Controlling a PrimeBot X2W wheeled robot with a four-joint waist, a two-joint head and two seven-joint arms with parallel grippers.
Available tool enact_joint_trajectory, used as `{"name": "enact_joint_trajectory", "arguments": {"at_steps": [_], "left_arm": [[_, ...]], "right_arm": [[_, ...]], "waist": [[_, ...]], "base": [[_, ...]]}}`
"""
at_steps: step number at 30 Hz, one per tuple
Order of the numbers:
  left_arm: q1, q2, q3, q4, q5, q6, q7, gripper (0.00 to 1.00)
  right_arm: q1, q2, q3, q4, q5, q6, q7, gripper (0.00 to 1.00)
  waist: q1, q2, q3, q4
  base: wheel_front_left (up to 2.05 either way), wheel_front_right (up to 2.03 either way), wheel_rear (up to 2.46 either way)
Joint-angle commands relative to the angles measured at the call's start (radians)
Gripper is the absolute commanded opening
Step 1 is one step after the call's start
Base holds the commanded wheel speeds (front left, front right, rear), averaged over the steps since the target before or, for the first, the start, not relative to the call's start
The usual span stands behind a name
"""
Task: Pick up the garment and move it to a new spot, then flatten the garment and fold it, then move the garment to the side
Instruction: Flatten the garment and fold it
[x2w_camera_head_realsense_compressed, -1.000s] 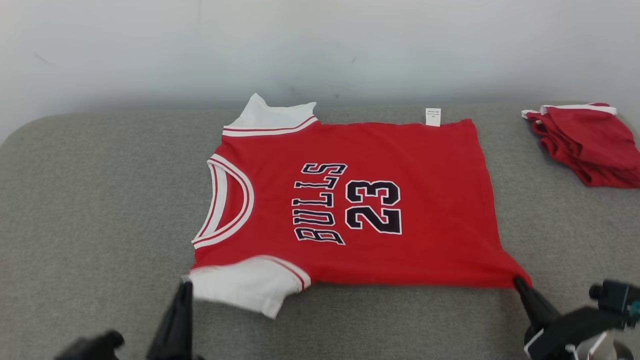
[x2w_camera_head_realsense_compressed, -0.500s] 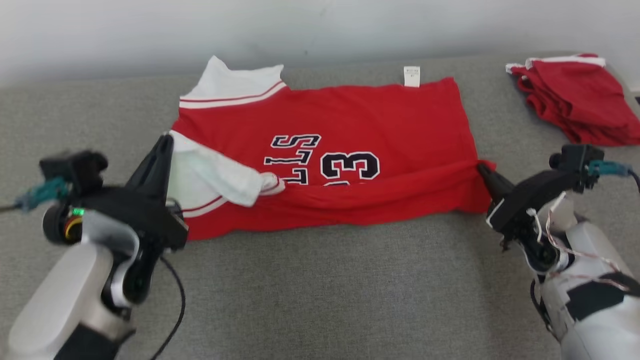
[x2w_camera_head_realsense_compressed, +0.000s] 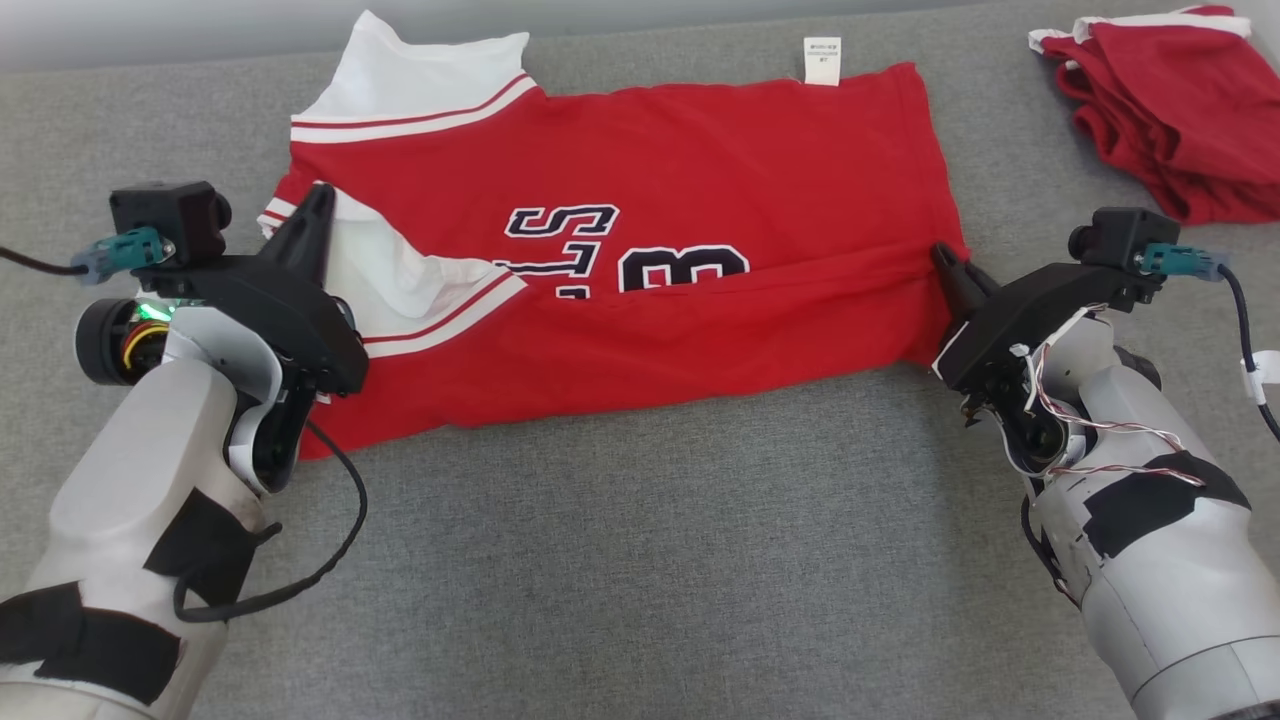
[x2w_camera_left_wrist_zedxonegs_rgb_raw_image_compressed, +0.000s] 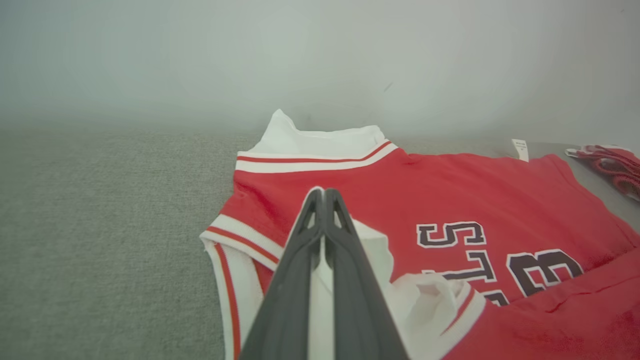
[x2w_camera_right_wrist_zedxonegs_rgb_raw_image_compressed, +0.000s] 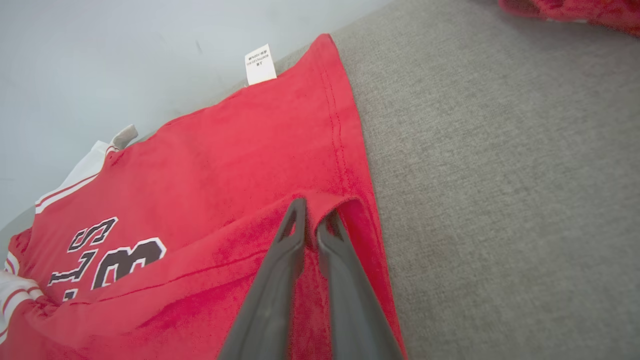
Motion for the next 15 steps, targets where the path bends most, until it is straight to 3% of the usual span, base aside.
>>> {"name": "enact_joint_trajectory", "arguments": {"at_steps": [1, 7, 15], "left_arm": [[-0.015, -0.004, 0.000, 0.018, 0.001, -0.005, -0.019, 1.00], [0.016, -0.005, -0.007, 0.070, 0.007, -0.021, -0.120, 1.00], [0.156, 0.010, 0.002, 0.019, -0.018, -0.010, -0.152, 1.00]], "right_arm": [[-0.009, -0.008, 0.009, -0.006, 0.012, -0.002, -0.021, 1.00], [0.053, -0.061, 0.094, -0.060, 0.039, -0.002, -0.131, 1.00], [0.156, -0.143, 0.187, -0.120, 0.044, -0.002, -0.197, 1.00]], "waist": [[-0.0003, -0.0003, -0.007, 0.000], [-0.0003, -0.0003, -0.064, 0.008], [-0.0003, -0.0003, -0.106, 0.019]], "base": [[0.00, 0.00, 0.00], [0.00, 0.00, 0.00], [0.00, 0.00, 0.00]]}}
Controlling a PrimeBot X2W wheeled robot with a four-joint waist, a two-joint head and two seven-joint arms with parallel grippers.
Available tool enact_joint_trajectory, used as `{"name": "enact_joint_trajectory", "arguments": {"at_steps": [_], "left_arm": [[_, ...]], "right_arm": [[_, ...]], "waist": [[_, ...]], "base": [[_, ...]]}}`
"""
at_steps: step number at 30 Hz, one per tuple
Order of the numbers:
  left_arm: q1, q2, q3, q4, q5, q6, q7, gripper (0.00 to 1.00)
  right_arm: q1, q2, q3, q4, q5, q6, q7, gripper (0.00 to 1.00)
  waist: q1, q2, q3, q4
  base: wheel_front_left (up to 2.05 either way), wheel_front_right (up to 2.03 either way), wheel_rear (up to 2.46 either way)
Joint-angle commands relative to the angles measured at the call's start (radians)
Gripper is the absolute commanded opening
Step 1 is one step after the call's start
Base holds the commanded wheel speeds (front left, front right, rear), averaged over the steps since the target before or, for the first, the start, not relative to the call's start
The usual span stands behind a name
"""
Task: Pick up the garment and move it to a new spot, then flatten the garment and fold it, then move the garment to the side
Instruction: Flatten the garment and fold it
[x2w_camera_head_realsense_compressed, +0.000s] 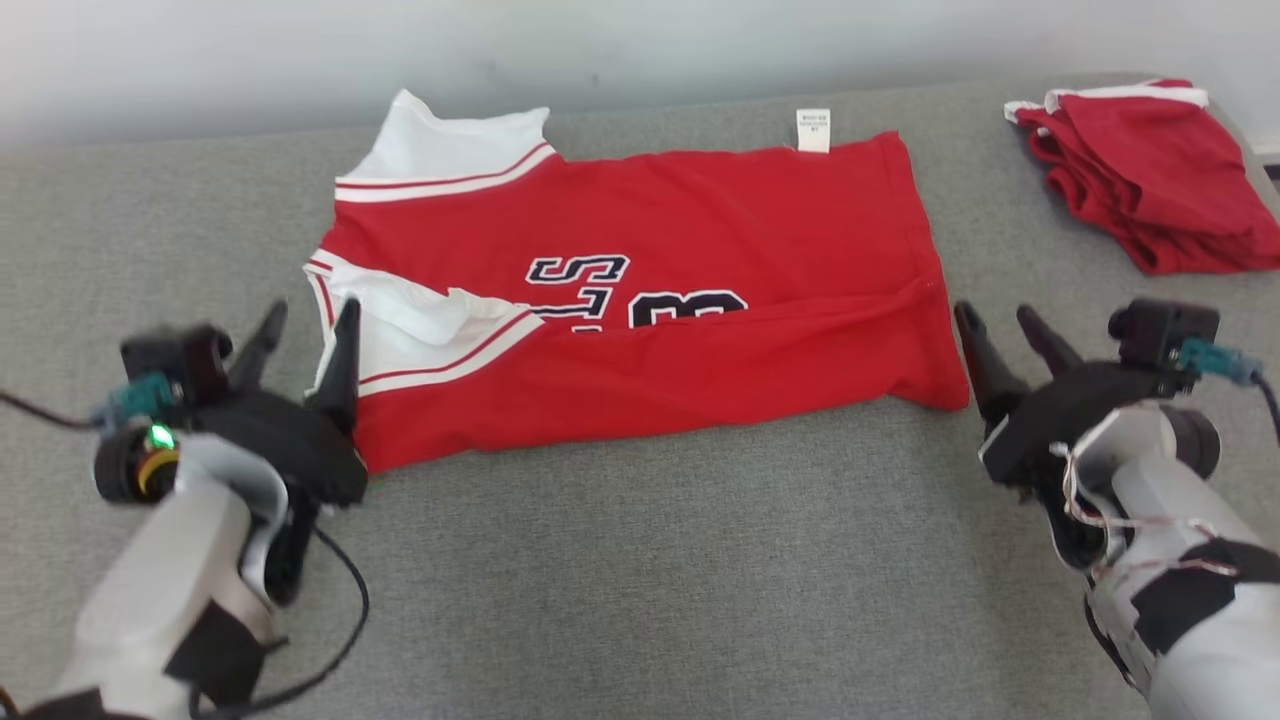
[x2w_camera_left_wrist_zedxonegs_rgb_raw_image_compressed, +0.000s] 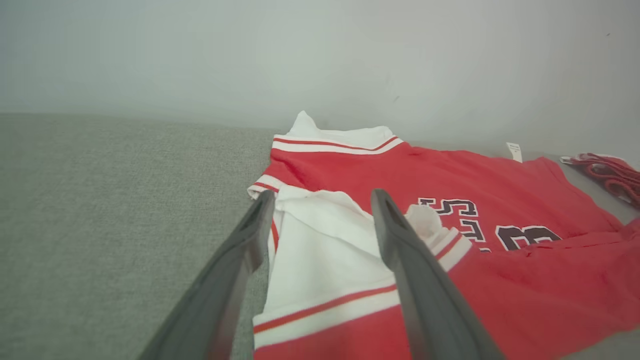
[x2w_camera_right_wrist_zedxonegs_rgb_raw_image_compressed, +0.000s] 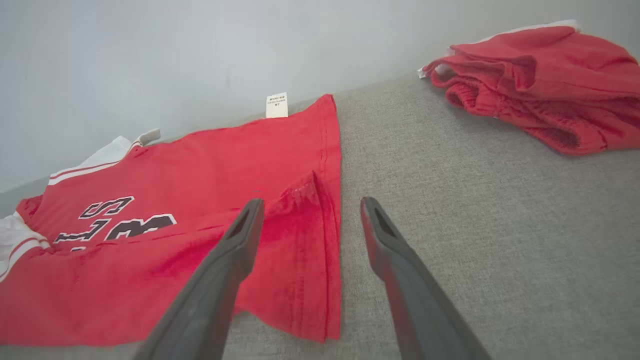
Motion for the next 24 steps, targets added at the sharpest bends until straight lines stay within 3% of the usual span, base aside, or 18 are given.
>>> {"name": "enact_joint_trajectory", "arguments": {"at_steps": [1, 6, 15, 24], "left_arm": [[0.035, -0.001, 0.005, -0.015, -0.019, 0.008, -0.007, 1.00], [0.143, -0.017, -0.006, -0.064, -0.024, 0.038, -0.003, 1.00], [0.219, -0.035, -0.020, -0.055, -0.033, 0.081, 0.015, 1.00], [0.193, -0.032, -0.025, -0.016, 0.001, 0.132, -0.001, 1.00]], "right_arm": [[0.023, -0.011, 0.014, -0.005, -0.008, -0.002, -0.008, 1.00], [0.064, -0.039, 0.064, 0.014, -0.036, -0.002, -0.022, 1.00], [0.030, 0.019, 0.101, 0.110, -0.025, -0.002, -0.025, 1.00], [0.004, 0.050, 0.129, 0.189, -0.008, -0.002, -0.031, 1.00]], "waist": [[0.0002, -0.0002, -0.011, 0.010], [0.0002, -0.0002, -0.005, 0.018], [0.0002, -0.0002, 0.017, 0.027], [0.0002, -0.0002, 0.027, 0.039]], "base": [[0.00, 0.00, 0.00], [0.00, 0.00, 0.00], [0.00, 0.00, 0.00], [0.00, 0.00, 0.00]]}}
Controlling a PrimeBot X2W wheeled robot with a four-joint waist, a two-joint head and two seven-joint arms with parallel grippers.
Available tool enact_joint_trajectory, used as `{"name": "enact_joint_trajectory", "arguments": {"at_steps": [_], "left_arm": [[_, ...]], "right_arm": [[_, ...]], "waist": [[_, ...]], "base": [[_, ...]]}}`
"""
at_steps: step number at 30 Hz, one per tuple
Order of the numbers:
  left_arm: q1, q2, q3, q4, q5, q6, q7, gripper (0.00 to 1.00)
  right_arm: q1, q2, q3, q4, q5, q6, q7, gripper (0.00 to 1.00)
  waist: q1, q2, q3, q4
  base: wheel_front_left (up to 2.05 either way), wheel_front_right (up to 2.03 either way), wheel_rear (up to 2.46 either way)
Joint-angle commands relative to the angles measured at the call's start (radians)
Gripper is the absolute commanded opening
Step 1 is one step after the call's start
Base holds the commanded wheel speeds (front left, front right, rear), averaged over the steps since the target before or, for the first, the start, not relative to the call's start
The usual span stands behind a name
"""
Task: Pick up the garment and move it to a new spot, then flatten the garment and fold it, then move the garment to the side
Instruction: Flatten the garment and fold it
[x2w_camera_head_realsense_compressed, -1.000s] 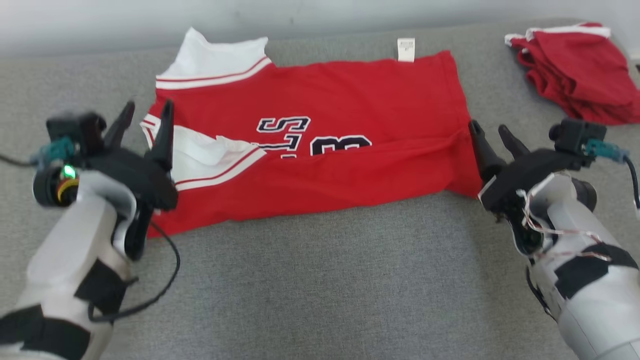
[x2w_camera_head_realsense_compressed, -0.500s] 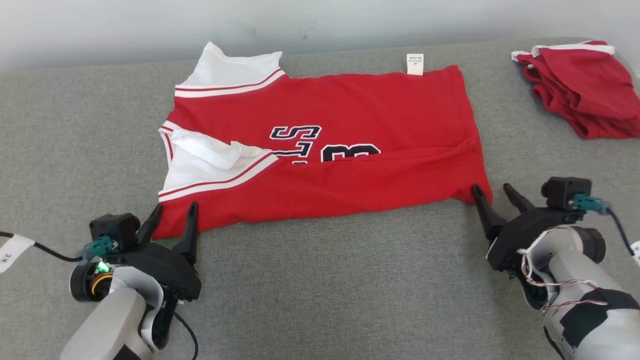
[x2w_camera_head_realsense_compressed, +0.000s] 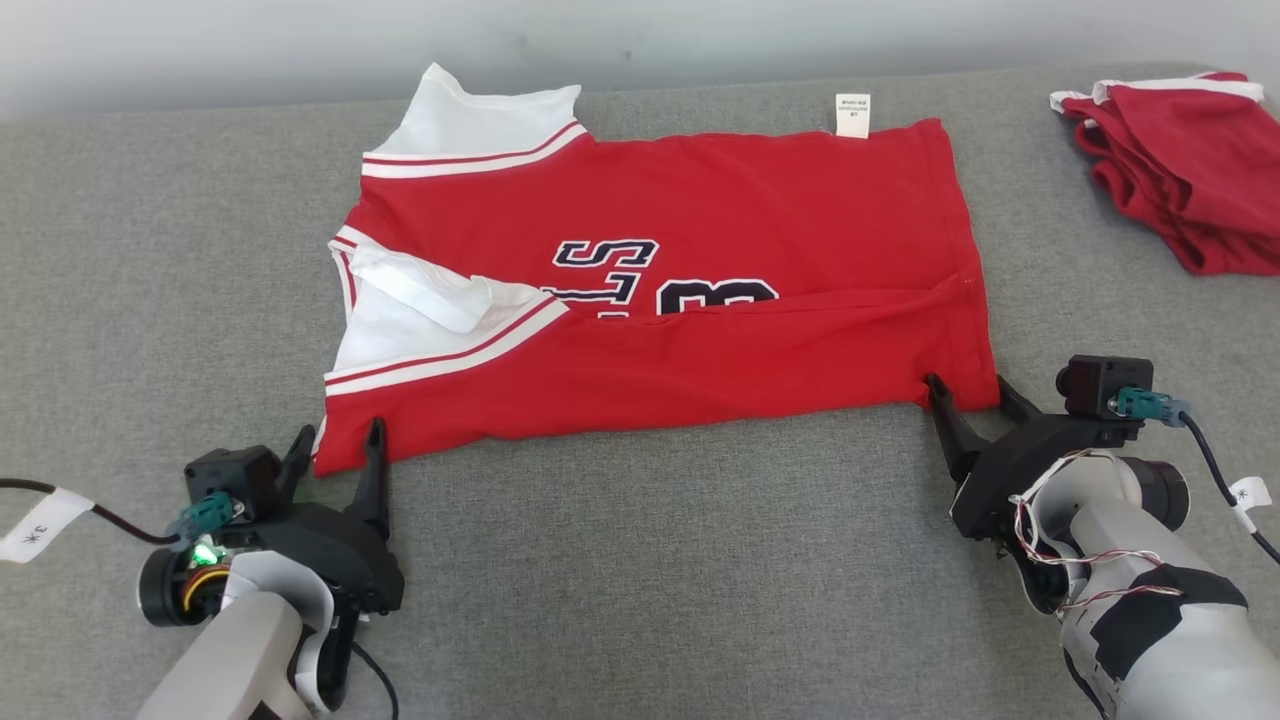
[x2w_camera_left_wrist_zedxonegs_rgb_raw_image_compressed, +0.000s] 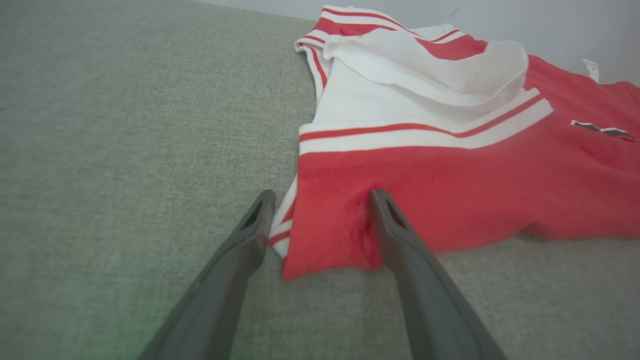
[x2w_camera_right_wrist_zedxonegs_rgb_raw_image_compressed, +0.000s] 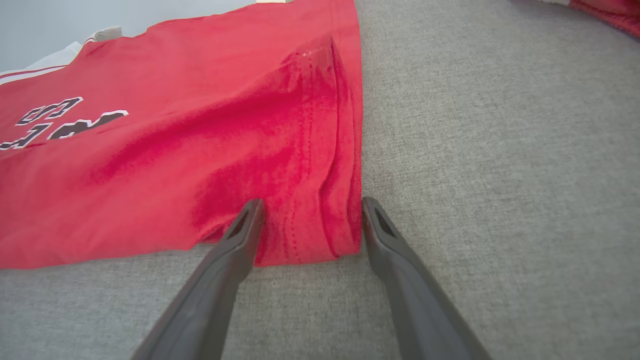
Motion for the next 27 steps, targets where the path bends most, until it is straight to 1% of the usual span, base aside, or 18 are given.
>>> {"name": "enact_joint_trajectory", "arguments": {"at_steps": [1, 2, 3, 4, 7, 11, 14, 17, 19, 20, 22, 26, 27], "left_arm": [[0.005, -0.008, -0.005, 0.007, -0.001, -0.004, 0.009, 1.00], [0.010, -0.016, -0.008, 0.011, -0.013, -0.010, 0.027, 1.00], [0.013, -0.020, -0.008, 0.016, -0.016, -0.014, 0.035, 0.45], [0.012, -0.020, -0.014, 0.021, -0.011, -0.015, 0.040, 0.00], [0.020, -0.029, -0.015, 0.022, -0.015, -0.024, 0.032, 0.00], [0.048, -0.017, -0.021, 0.016, -0.011, -0.035, 0.019, 0.00], [0.095, -0.010, -0.004, -0.014, -0.037, -0.043, 0.012, 0.00], [0.175, 0.005, -0.001, -0.073, -0.057, -0.034, 0.013, 0.00], [0.237, 0.024, 0.003, -0.122, -0.068, -0.022, 0.016, 0.00], [0.237, 0.024, 0.003, -0.122, -0.068, -0.022, 0.016, 0.00], [0.307, 0.043, 0.020, -0.188, -0.085, 0.006, 0.014, 0.00], [0.453, 0.071, 0.034, -0.364, -0.108, 0.097, 0.030, 0.00], [0.516, 0.093, 0.039, -0.458, -0.111, 0.144, 0.041, 0.00]], "right_arm": [[0.004, 0.011, 0.009, 0.016, 0.009, -0.002, 0.002, 1.00], [0.005, 0.013, 0.013, 0.023, 0.012, -0.002, 0.005, 0.64], [0.005, 0.016, 0.017, 0.029, 0.015, -0.002, 0.007, 0.20], [0.004, 0.019, 0.022, 0.034, 0.017, -0.002, 0.007, 0.00], [0.008, 0.023, 0.031, 0.038, 0.031, -0.002, -0.003, 0.00], [0.036, 0.004, 0.046, 0.024, 0.048, -0.002, -0.033, 0.00], [0.078, -0.011, 0.060, -0.009, 0.067, -0.002, -0.047, 0.00], [0.137, -0.041, 0.068, -0.049, 0.090, -0.002, -0.053, 0.00], [0.183, -0.061, 0.071, -0.077, 0.109, -0.002, -0.049, 0.00], [0.183, -0.061, 0.071, -0.077, 0.109, -0.002, -0.049, 0.00], [0.231, -0.084, 0.070, -0.107, 0.125, -0.002, -0.040, 0.00], [0.329, -0.128, 0.059, -0.168, 0.143, -0.002, -0.020, 0.00], [0.369, -0.142, 0.052, -0.208, 0.143, -0.002, -0.016, 0.00]], "waist": [[0.0000, 0.0000, 0.000, 0.004], [0.0000, 0.0000, -0.001, 0.007], [0.0000, 0.0000, -0.002, 0.008], [0.0000, 0.0000, -0.003, 0.007], [0.0000, 0.0000, -0.021, 0.005], [0.0000, 0.0000, -0.074, 0.006], [0.0000, 0.0000, -0.124, 0.003], [0.0000, 0.0000, -0.169, 0.001], [0.0000, 0.0000, -0.193, 0.001], [0.0000, 0.0000, -0.193, 0.001], [0.0000, 0.0000, -0.212, 0.004], [0.0000, 0.0000, -0.225, 0.011], [0.0000, 0.0000, -0.225, 0.012]], "base": [[0.00, 0.00, 0.00], [0.00, 0.00, 0.00], [0.00, 0.00, 0.00], [0.00, 0.00, 0.00], [0.00, 0.00, 0.00], [0.00, 0.00, 0.00], [0.00, 0.00, 0.00], [0.00, 0.00, 0.00], [0.00, 0.00, 0.00], [0.00, 0.00, 0.00], [0.00, 0.00, 0.00], [0.00, 0.00, 0.00], [0.00, 0.00, 0.00]]}}
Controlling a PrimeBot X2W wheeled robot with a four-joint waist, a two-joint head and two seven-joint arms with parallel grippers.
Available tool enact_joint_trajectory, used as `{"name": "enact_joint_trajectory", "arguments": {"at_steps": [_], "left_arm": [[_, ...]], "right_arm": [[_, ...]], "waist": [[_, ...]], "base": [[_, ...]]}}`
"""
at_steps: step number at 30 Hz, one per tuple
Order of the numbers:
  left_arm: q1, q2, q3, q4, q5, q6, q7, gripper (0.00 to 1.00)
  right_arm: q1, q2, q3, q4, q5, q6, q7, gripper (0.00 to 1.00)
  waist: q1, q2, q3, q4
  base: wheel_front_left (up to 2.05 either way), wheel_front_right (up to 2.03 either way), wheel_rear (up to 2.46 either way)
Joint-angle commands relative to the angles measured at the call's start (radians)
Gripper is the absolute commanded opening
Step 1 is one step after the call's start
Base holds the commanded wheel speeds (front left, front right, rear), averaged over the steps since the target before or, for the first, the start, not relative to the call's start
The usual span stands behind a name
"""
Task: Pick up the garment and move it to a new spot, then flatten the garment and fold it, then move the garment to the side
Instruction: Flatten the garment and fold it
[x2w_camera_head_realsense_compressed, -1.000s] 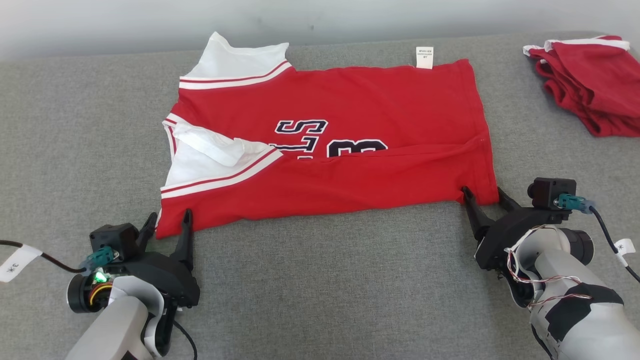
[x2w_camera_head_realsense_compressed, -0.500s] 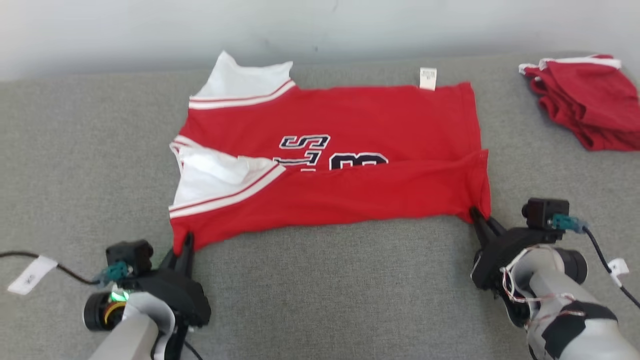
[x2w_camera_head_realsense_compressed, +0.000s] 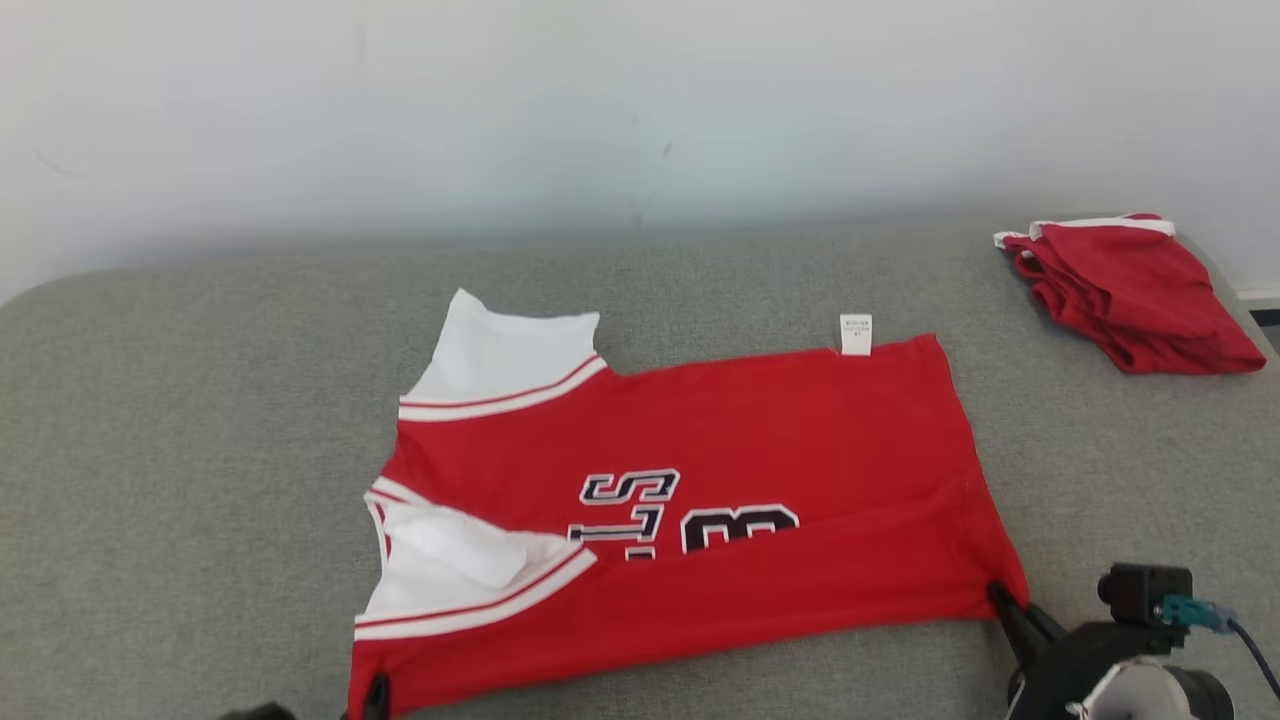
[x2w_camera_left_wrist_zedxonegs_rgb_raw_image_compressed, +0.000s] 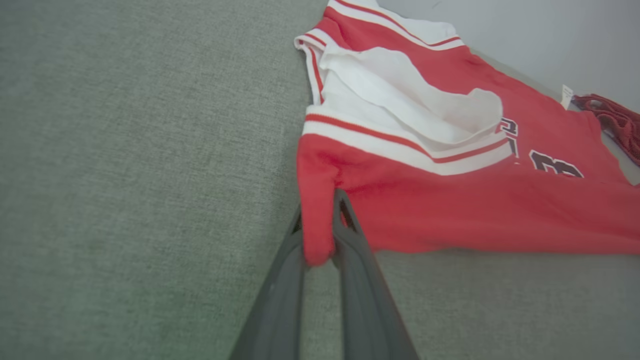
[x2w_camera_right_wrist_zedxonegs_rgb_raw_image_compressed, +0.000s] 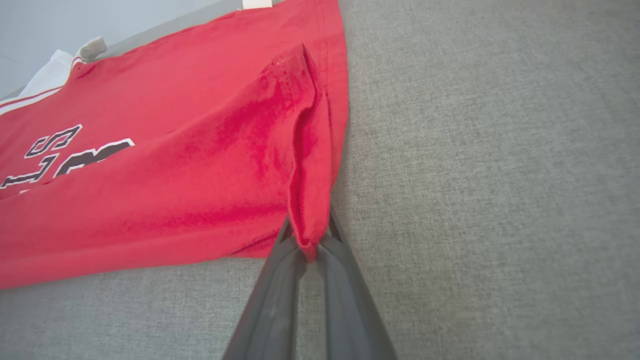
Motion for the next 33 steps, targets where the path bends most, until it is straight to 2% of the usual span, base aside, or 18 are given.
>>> {"name": "enact_joint_trajectory", "arguments": {"at_steps": [1, 5, 8, 9, 10, 11, 17, 25, 28, 33], "left_arm": [[0.021, 0.018, 0.007, -0.026, 0.001, 0.018, 0.003, 0.00], [0.090, 0.046, 0.007, -0.148, 0.001, 0.079, 0.031, 0.00], [0.106, 0.056, 0.006, -0.193, 0.010, 0.104, 0.036, 0.00], [0.105, 0.058, 0.005, -0.197, 0.017, 0.111, 0.031, 0.00], [0.103, 0.066, -0.005, -0.197, 0.033, 0.116, 0.034, 0.30], [0.097, 0.069, -0.009, -0.201, 0.049, 0.122, 0.026, 1.00], [0.089, 0.050, 0.022, -0.235, 0.073, 0.127, -0.038, 1.00], [0.091, 0.038, 0.091, -0.316, 0.247, 0.180, -0.070, 1.00], [0.042, 0.038, 0.096, -0.308, 0.270, 0.163, -0.069, 1.00], [-0.131, 0.086, 0.097, -0.247, 0.243, 0.072, 0.034, 1.00]], "right_arm": [[0.018, -0.011, -0.006, -0.011, 0.003, -0.002, 0.003, 0.00], [0.073, -0.018, -0.034, -0.068, -0.013, -0.002, 0.021, 0.00], [0.096, -0.007, -0.065, -0.094, -0.021, -0.002, 0.039, 0.00], [0.100, -0.009, -0.077, -0.100, -0.036, -0.002, 0.037, 0.38], [0.104, -0.003, -0.090, -0.109, -0.042, -0.002, 0.028, 0.81], [0.109, 0.002, -0.102, -0.114, -0.052, -0.002, 0.026, 1.00], [0.127, 0.023, -0.199, -0.173, -0.138, -0.002, -0.039, 1.00], [0.195, 0.085, -0.369, -0.315, -0.311, -0.002, -0.101, 1.00], [0.224, 0.125, -0.422, -0.359, -0.376, -0.002, -0.086, 1.00], [0.162, 0.175, -0.454, -0.422, -0.454, -0.002, -0.027, 1.00]], "waist": [[0.0002, 0.0001, -0.003, 0.005], [0.0002, 0.0001, -0.005, 0.009], [0.0002, 0.0001, -0.011, 0.010], [0.0002, 0.0001, -0.013, 0.010], [0.0002, 0.0001, -0.015, 0.009], [0.0002, 0.0001, -0.017, 0.008], [0.0002, 0.0001, -0.041, 0.007], [0.0002, 0.0001, -0.058, 0.023], [0.0002, 0.0001, -0.055, 0.024], [0.0002, 0.0001, -0.003, -0.019]], "base": [[0.00, 0.00, 0.00], [0.00, 0.00, 0.00], [0.00, 0.00, 0.00], [0.00, 0.00, 0.00], [0.00, 0.00, 0.00], [0.00, 0.00, 0.00], [0.00, 0.00, 0.00], [0.00, 0.00, 0.00], [0.00, 0.00, 0.00], [0.00, 0.00, 0.00]]}}
